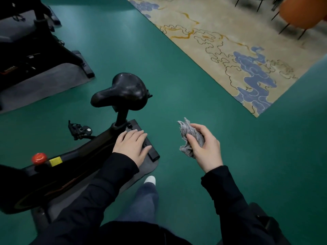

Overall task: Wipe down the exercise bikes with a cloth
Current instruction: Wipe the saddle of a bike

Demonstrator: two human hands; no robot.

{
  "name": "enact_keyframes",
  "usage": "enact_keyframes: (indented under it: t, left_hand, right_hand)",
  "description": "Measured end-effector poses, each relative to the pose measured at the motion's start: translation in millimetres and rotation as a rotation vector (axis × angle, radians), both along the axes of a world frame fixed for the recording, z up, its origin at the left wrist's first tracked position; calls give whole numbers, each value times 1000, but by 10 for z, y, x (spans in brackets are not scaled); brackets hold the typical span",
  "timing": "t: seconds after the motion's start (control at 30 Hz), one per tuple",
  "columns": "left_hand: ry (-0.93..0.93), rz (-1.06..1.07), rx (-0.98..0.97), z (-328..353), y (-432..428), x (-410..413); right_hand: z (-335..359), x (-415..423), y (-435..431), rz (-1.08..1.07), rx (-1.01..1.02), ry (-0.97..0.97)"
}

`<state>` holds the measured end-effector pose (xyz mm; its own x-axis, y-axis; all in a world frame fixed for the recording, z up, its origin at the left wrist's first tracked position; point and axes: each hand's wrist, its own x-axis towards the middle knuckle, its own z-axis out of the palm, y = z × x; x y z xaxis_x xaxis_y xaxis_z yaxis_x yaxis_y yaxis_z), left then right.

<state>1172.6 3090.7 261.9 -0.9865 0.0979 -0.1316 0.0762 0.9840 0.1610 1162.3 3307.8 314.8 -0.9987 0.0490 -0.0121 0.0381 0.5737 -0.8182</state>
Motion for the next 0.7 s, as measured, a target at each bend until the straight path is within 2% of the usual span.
enact_keyframes:
  t: [0.3,0.7]
  left_hand:
    - [-97,50,39,-194,-74,-753]
    - [-134,245,61,-239,-54,-1289]
  right_hand:
    - [-94,-939,-140,67,56,-87]
    - [-177,-1926,-282,319,70,-91]
